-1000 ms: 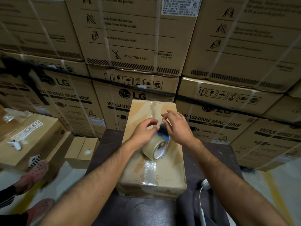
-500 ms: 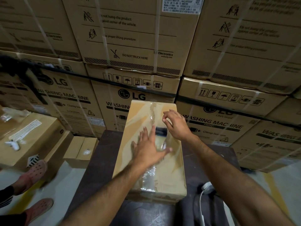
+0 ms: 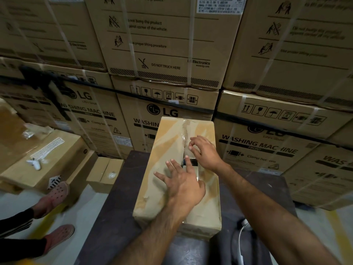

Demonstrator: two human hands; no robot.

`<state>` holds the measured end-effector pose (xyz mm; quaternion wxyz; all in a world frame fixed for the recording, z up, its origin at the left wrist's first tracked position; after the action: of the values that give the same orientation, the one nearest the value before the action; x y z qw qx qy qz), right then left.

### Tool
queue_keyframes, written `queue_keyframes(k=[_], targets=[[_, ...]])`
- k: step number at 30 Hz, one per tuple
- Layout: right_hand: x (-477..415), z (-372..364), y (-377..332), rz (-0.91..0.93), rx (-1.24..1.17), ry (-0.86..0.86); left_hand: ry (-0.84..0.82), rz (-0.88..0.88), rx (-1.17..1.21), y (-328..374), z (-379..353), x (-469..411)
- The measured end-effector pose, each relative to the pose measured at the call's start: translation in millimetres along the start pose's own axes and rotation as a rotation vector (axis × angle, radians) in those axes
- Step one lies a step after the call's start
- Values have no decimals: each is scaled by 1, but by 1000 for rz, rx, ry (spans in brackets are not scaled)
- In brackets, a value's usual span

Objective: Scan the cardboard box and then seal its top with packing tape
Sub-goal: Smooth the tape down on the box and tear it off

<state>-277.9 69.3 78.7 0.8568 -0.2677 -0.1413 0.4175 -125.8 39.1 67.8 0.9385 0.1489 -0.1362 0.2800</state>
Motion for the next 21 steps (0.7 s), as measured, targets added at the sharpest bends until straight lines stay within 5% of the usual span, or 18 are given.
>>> queue_keyframes(k=[17, 21], targets=[[8, -2, 3, 69, 137, 88, 126, -114, -11, -34, 41, -73], [8, -1, 3, 88, 175, 131, 43, -193, -1, -40, 57, -96]])
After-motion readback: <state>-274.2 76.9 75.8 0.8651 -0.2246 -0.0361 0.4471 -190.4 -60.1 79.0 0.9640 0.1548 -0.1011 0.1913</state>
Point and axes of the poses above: each hand's wrist, its own x-axis away from the middle knuckle, its own z-axis out of the back of the hand, y = z × x, the point moved 7 cm from there along -x, towards the middle knuckle, and after that the axes turned 7 degrees about -y, right-handed, at the moved point
